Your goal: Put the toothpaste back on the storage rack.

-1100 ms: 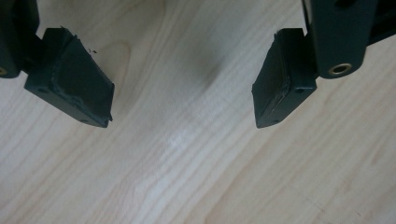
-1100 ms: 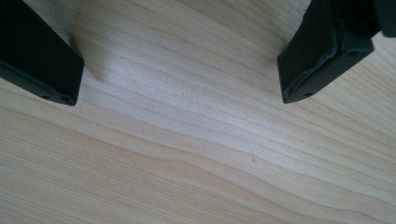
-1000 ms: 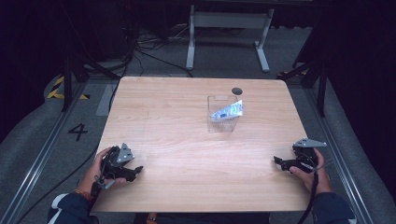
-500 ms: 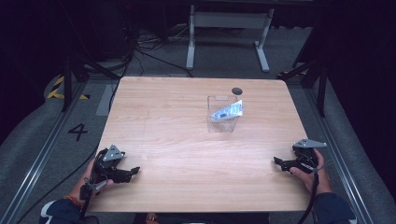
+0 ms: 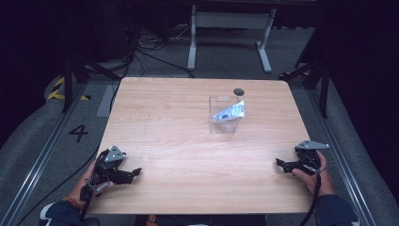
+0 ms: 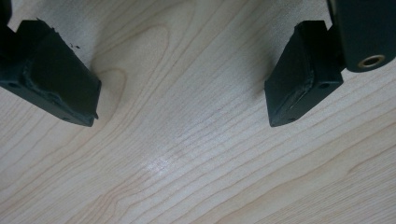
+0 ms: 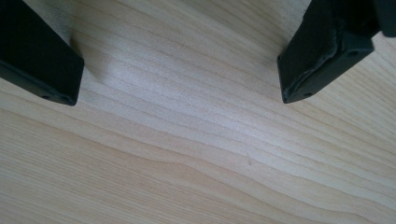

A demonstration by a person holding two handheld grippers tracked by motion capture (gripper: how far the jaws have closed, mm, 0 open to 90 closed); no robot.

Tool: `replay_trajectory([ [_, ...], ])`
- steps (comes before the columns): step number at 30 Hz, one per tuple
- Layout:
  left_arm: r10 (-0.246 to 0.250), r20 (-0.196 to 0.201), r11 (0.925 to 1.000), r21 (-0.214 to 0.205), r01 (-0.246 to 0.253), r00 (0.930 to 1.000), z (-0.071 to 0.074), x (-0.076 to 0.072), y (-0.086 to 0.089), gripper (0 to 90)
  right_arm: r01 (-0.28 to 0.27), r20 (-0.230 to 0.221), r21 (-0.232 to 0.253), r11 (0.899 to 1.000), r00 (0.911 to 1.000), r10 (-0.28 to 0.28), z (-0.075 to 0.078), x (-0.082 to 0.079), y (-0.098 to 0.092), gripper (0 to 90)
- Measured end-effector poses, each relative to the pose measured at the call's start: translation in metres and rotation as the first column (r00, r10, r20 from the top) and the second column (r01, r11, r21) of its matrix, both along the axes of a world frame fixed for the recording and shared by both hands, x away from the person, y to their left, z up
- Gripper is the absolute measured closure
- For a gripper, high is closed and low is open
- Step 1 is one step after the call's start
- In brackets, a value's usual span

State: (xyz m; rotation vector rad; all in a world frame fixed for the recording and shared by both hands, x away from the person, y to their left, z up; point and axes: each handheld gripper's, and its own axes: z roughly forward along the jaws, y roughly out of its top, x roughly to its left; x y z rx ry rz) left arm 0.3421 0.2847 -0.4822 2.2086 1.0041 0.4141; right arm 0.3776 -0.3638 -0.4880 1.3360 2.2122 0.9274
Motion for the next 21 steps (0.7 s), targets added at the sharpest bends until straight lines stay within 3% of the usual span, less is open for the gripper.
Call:
replay_trajectory([
  [11,0.011,-0.026,0.9999,-0.003,-0.011,0.9996,0.0000,0.0000,-0.0014,9.2,0.000,0.000,0.000,1.000,1.0000,0.000,0.0000,0.0000,0.0000,0.5],
  [21,0.013,-0.019,0.9999,0.001,-0.013,0.9997,0.0000,0.0014,-0.0023,7.7,0.000,0.000,0.000,1.000,1.0000,0.000,0.0000,0.0000,0.0001,0.5],
])
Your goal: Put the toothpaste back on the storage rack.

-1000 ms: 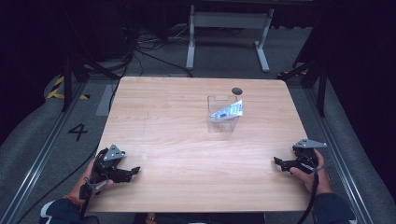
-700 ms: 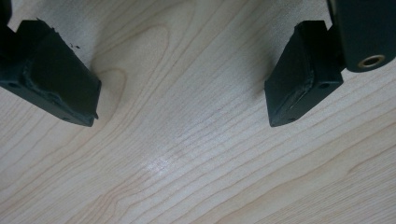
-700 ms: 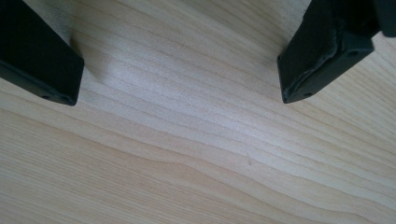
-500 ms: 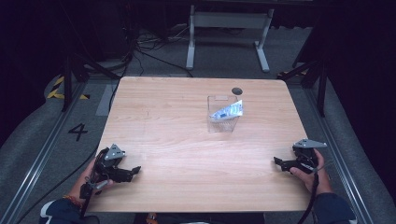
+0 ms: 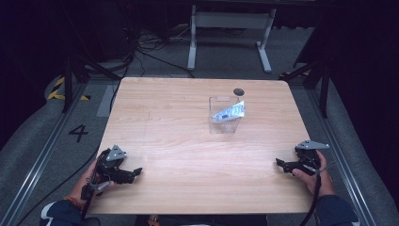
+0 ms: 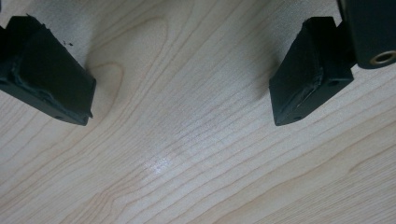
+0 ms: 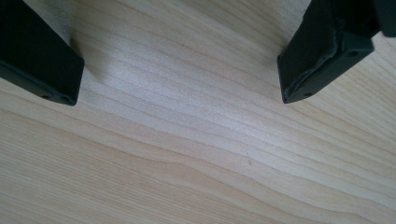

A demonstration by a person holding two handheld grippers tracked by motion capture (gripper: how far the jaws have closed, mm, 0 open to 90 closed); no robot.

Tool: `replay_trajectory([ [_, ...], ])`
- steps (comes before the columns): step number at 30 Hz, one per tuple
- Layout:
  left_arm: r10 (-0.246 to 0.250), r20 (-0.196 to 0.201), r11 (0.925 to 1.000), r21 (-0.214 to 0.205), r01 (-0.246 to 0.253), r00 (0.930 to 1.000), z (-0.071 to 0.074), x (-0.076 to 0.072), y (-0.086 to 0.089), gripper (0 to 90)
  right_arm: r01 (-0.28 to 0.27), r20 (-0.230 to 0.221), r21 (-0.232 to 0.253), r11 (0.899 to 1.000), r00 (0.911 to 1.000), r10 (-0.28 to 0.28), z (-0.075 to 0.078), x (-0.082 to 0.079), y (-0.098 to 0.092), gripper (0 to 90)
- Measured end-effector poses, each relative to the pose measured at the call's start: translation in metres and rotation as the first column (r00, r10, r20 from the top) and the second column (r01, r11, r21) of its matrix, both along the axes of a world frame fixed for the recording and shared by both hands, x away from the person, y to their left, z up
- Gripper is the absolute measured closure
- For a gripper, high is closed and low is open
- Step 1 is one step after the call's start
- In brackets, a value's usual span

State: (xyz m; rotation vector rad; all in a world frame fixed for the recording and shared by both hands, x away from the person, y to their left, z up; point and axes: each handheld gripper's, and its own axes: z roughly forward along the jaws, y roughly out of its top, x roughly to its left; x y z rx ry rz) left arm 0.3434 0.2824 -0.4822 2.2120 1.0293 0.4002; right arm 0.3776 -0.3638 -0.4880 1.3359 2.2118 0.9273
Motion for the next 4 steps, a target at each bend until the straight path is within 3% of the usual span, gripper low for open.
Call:
replay_trajectory([
  [4,0.001,0.001,1.0000,0.003,-0.001,1.0000,0.0000,0.0000,-0.0003,7.6,0.000,0.000,0.000,1.000,1.0000,0.000,0.0000,0.0000,0.0000,0.5],
])
